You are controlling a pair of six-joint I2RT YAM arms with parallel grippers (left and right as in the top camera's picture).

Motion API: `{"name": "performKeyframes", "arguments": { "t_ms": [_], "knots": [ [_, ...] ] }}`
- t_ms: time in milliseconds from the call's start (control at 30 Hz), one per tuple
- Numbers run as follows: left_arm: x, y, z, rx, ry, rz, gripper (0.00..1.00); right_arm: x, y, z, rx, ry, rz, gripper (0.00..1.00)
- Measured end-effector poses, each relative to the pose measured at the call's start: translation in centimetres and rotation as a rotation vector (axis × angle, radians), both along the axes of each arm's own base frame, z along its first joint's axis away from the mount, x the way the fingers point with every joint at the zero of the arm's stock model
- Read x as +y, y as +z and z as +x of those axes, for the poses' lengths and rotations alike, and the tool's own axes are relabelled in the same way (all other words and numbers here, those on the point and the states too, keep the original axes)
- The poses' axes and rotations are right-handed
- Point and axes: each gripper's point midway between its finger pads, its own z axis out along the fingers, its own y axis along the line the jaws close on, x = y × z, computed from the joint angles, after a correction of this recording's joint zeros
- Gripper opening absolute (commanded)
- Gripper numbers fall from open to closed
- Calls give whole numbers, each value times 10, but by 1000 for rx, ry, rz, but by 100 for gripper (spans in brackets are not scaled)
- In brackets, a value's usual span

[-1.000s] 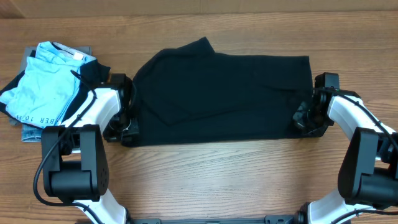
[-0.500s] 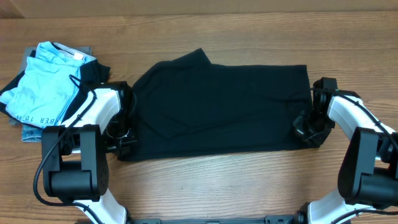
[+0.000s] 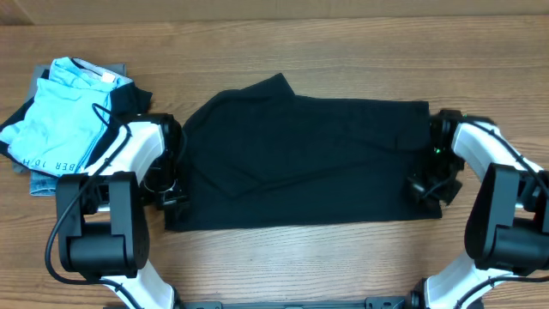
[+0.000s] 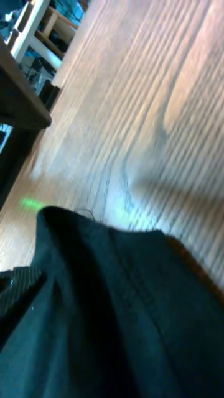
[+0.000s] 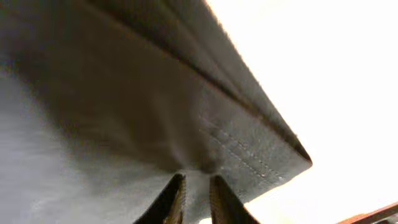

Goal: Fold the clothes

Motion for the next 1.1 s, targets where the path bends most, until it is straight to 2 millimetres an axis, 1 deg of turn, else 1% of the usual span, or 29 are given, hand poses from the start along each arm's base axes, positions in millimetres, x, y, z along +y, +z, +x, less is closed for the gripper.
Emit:
{"name": "performKeyframes", "arguments": {
  "t_ms": [33,67,100,133,200,233,333,367,467,533,600,633,700,867,967,1100],
  "knots": [
    [0,3,1,5,-1,2,75,-2,7,10,-24,3,-3,44],
    [1,8,3,8,-2,4,75,-4,13,20,-54,6,-6,52],
    [1,13,10,-8,-3,6,75,-4,18,28,-77,14,0,56],
    [1,23,22,-35,-3,7,75,-4,28,45,-128,20,9,57],
    [2,40,43,-87,-3,7,75,-1,37,55,-160,35,37,58],
    [2,47,53,-121,-3,8,76,1,43,62,-183,47,53,63],
    [-2,78,92,-255,-18,-14,85,3,61,81,-245,80,75,65],
    [-6,90,109,-319,-34,-39,88,3,67,87,-267,93,78,66],
    [-25,120,157,-511,-128,-141,93,2,82,102,-324,133,83,66],
    [-45,137,182,-614,-215,-222,96,1,92,111,-357,167,84,65],
    [-59,146,193,-661,-299,-278,97,0,102,118,-388,217,82,66],
    [-68,149,196,-678,-317,-311,97,0,104,119,-392,229,82,67],
    [-75,149,196,-679,-351,-340,96,0,106,121,-401,248,82,68],
    [-81,148,192,-661,-390,-380,94,0,107,124,-413,275,85,69],
    [-83,148,195,-670,-401,-390,93,0,108,128,-430,284,83,65],
    [-84,147,193,-658,-410,-398,94,4,107,114,-375,282,110,65]
  ]
}}
